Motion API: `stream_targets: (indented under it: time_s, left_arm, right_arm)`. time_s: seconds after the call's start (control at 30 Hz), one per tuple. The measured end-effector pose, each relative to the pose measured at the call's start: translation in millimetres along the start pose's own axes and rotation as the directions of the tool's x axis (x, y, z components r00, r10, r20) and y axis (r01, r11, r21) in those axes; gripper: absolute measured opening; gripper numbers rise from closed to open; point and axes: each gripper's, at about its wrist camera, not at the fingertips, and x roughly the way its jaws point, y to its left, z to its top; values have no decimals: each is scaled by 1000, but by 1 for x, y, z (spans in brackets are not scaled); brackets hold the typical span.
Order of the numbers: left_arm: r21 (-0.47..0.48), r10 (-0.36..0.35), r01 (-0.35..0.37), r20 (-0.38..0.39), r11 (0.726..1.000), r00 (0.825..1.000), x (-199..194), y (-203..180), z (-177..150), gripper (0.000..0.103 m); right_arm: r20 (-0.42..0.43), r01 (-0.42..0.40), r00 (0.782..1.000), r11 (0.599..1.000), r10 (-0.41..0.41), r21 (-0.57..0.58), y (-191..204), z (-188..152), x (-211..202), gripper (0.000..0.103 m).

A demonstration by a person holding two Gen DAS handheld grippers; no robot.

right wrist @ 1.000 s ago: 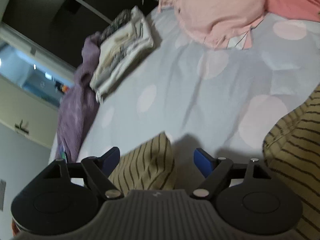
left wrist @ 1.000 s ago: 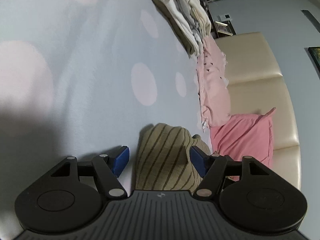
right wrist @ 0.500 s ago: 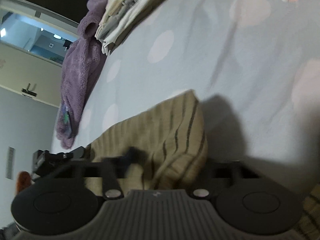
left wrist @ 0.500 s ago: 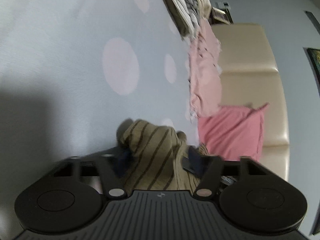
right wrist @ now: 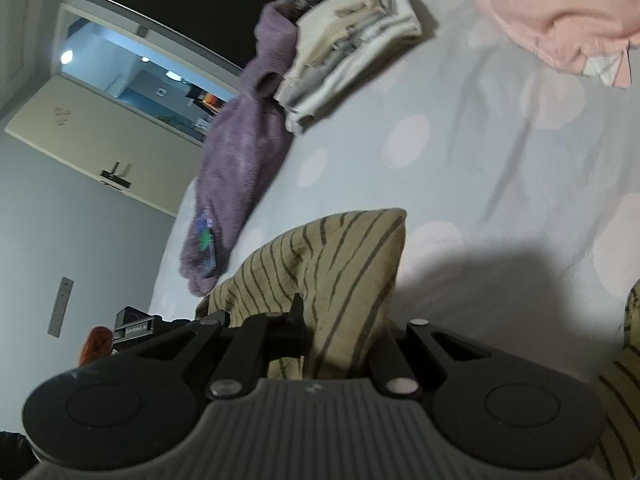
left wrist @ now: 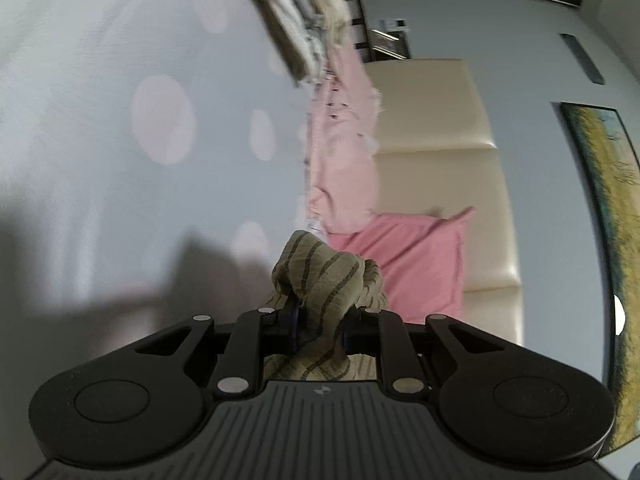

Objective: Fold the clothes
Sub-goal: 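Grasp the shirt corner with the left gripper and lift both corners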

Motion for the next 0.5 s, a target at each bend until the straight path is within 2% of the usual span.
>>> stream_targets:
  time_s: [0.27, 0.5]
  left_arm:
    - [62, -45, 45, -3, 997, 999, -16, -42, -22, 15]
    - [111, -130, 127, 14, 986, 991, -47, -93, -27, 14]
  right_arm:
    - [17, -15, 1000, 997, 16, -80, 35, -15, -47, 9]
    - [135, -73, 986, 985, 94, -157, 91, -29, -93, 8]
